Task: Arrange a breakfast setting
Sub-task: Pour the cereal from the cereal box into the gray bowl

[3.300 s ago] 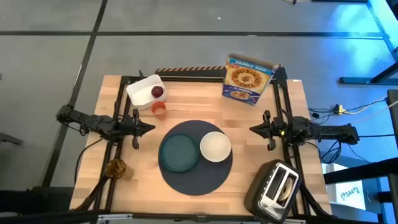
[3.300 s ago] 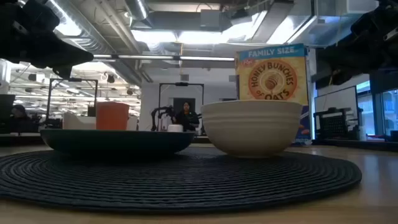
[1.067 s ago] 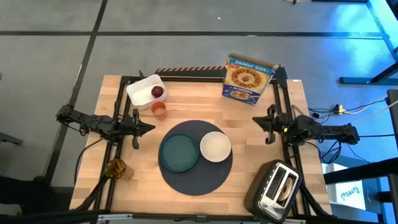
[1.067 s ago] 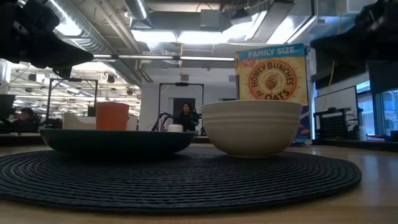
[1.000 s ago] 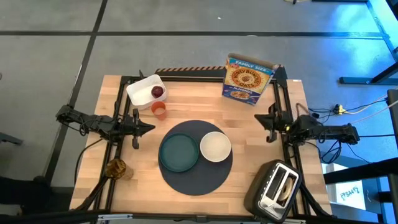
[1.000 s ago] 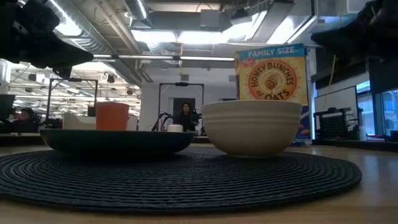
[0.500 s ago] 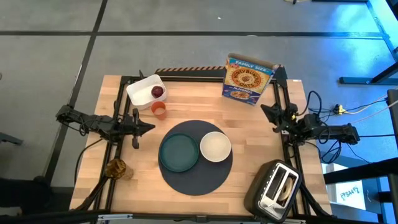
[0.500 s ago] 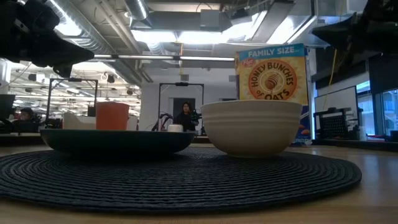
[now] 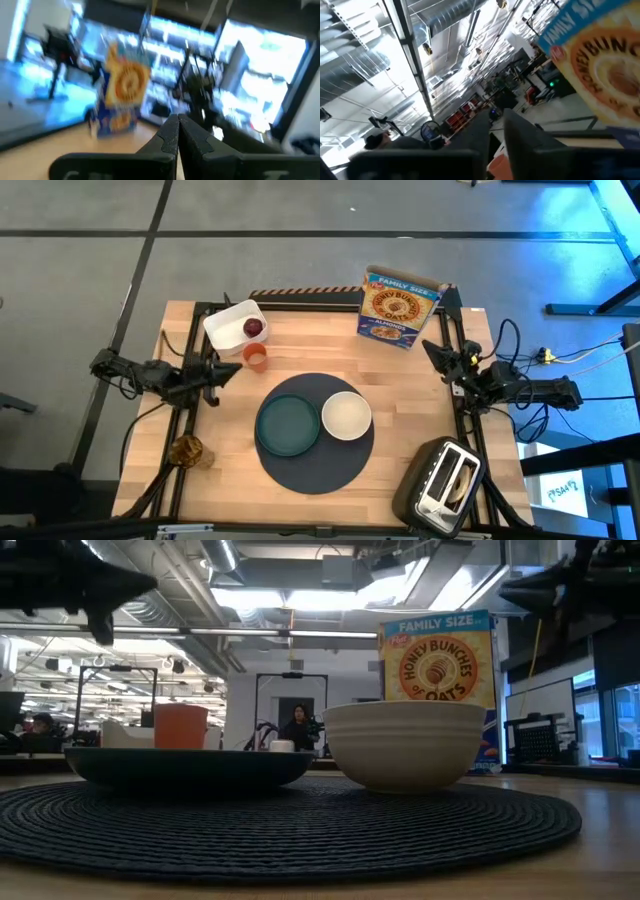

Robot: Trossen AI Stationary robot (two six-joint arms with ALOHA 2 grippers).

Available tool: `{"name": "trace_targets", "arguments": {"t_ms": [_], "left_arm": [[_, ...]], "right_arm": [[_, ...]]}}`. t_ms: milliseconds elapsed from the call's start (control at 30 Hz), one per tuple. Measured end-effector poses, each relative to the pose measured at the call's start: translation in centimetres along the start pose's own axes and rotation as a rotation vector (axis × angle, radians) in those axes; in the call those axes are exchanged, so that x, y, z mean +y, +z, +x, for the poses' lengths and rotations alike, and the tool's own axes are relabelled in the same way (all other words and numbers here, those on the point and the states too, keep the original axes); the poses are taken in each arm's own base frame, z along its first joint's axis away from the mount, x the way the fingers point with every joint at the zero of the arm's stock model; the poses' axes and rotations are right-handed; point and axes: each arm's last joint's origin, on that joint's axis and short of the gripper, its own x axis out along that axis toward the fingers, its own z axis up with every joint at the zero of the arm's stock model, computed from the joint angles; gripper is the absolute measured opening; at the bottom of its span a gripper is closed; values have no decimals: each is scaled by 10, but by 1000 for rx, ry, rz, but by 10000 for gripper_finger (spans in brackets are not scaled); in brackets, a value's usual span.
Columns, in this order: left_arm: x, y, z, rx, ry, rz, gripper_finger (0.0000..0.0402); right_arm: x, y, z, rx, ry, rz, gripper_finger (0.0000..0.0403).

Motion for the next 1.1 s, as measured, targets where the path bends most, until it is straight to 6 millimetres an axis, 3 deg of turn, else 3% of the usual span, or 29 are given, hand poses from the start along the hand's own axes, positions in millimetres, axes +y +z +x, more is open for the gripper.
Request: {"name": "trace_targets", "arguments": {"t_ms": [267, 400, 600, 867, 1100], "left_arm": [[4, 35, -5, -311, 130, -91, 0], [3, 31, -2, -278, 101, -134, 0], [-9, 24, 11, -179, 2, -107, 0], [-36, 40, 51, -75, 61, 54, 53], [-55, 45, 101, 32, 146, 175, 130]], "right_arm": [[33, 29, 23, -10, -13, -161, 177], [47, 43, 35, 30, -120, -385, 210], [66, 66, 49, 187, -317, -593, 221], [74, 94, 49, 294, -551, -671, 221], [52, 88, 46, 457, -669, -712, 234]]}}
